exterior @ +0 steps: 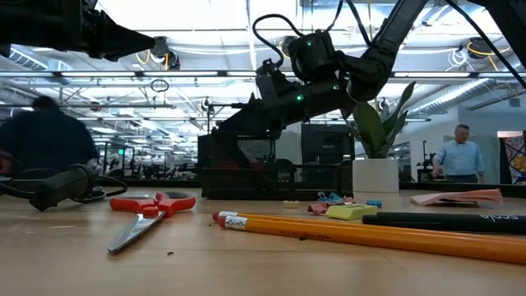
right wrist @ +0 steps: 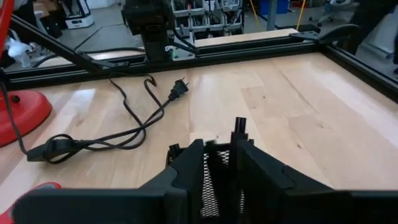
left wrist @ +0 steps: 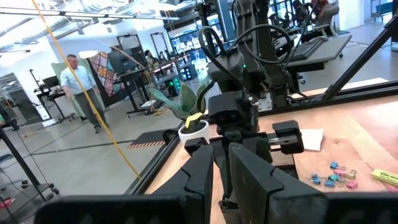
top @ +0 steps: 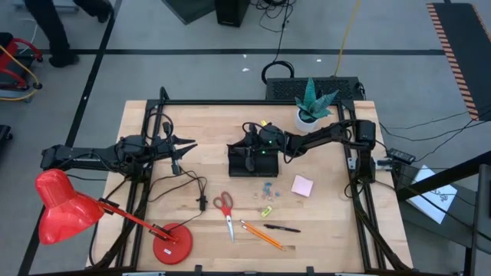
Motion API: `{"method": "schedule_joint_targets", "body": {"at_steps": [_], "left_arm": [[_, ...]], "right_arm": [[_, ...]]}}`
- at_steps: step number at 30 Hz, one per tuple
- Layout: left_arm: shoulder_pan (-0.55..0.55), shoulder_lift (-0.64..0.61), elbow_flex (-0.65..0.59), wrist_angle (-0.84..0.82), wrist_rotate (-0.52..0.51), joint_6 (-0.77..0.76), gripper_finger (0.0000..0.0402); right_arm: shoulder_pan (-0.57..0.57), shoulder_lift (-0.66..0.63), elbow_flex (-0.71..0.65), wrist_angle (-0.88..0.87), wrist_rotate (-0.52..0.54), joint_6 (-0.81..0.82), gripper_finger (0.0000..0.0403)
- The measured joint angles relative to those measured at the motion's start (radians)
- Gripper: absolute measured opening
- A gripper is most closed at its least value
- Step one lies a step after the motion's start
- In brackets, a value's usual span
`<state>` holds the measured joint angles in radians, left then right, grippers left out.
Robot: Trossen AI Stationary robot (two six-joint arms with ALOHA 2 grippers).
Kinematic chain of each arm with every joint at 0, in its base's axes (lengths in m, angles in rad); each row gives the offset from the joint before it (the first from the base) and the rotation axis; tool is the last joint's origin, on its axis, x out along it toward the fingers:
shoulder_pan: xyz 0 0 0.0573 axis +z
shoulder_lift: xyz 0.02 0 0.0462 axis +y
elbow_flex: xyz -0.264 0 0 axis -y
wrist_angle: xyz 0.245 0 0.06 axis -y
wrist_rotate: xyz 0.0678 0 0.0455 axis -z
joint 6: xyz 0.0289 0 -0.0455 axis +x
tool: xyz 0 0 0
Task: Pick and place office supplies into organizer
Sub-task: Put the black pen into the black desk organizer
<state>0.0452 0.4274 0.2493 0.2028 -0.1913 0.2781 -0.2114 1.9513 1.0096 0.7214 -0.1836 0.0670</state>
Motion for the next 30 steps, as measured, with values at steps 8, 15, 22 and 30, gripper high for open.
{"method": "schedule_joint_targets", "body": {"at_steps": [8,15,22,30], "left_arm": [[0.0,0.0,0.0,0.0,0.0,-0.017,0.0063],[0.0,0.0,0.0,-0.002,0.0,-0.013,0.0063],[0.0,0.0,0.0,-0.035,-0.016,0.015,0.0063],[0.0,0.0,0.0,-0.051,-0.019,0.032,0.0063]], "right_arm": [[0.035,-0.045,-0.005,-0.029,0.048,-0.065,0.0124],[0.059,-0.2,-0.004,-0.183,0.158,-0.14,0.0125],[0.119,-0.422,-0.002,-0.501,0.138,-0.208,0.0114],[0.259,-0.606,-0.002,-0.766,0.186,-0.183,0.0008]]}}
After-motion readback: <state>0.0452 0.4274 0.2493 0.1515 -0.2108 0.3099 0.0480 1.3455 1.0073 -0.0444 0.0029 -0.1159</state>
